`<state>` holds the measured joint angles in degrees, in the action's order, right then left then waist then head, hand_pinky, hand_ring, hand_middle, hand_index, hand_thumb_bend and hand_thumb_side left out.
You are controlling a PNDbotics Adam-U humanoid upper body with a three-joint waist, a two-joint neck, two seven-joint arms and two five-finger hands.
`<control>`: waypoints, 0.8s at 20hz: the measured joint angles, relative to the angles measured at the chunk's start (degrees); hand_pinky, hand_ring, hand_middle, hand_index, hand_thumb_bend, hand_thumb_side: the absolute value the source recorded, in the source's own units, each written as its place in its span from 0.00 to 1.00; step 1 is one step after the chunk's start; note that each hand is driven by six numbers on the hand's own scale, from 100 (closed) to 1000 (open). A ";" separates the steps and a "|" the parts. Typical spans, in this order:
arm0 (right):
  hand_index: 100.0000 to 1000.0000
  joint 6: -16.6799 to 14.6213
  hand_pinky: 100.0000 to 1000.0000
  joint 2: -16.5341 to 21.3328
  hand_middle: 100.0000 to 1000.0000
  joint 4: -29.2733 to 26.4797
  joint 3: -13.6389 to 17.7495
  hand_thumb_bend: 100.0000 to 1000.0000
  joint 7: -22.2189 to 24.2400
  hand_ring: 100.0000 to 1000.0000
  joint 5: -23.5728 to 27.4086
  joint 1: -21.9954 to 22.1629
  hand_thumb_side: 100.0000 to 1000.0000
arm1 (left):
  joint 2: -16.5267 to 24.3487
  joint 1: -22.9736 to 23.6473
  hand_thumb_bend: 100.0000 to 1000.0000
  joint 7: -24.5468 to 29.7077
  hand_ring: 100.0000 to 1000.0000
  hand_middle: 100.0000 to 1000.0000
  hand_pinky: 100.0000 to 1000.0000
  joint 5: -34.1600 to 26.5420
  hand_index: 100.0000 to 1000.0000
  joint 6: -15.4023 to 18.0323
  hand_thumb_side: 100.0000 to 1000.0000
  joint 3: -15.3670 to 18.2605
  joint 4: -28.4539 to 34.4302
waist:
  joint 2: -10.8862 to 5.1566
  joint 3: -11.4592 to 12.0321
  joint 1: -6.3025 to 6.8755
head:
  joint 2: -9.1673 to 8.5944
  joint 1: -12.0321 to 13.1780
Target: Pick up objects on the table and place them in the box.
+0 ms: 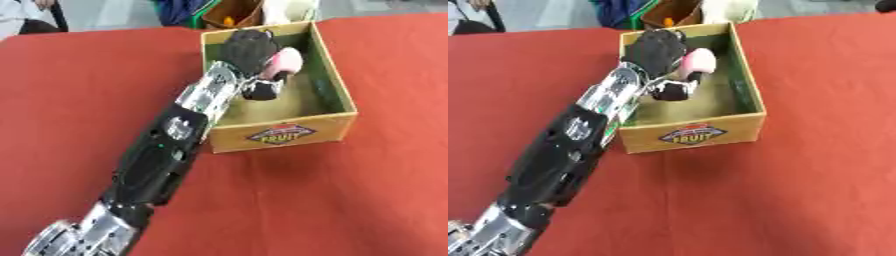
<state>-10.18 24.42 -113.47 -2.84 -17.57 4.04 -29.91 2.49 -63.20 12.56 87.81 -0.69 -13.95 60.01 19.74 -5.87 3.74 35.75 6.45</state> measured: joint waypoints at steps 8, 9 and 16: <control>0.76 0.07 0.48 0.00 0.52 0.00 0.03 0.00 -0.16 0.60 0.00 0.26 0.37 | 0.06 0.02 0.60 5.43 0.84 0.82 0.55 5.21 0.96 -3.52 0.78 0.45 0.46 | -0.04 -0.01 0.01 | 0.00 -0.07; 0.76 0.05 0.48 0.00 0.52 0.00 0.03 0.00 -0.18 0.60 0.00 0.27 0.37 | 0.07 0.02 0.67 5.65 0.84 0.83 0.56 5.93 0.97 -4.14 0.81 0.48 0.86 | -0.06 -0.01 0.01 | 0.00 -0.07; 0.76 0.05 0.48 0.00 0.52 0.00 0.04 0.00 -0.24 0.60 0.00 0.78 0.37 | 0.36 0.51 1.00 5.05 0.82 0.80 0.57 7.47 0.98 -6.91 0.95 0.53 3.59 | -0.17 0.31 0.06 | 0.43 0.01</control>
<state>-10.13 24.42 -113.47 -2.80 -17.81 4.04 -29.13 2.85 -62.69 17.62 95.28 -7.59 -13.41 63.61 19.58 -5.56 3.80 36.17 6.46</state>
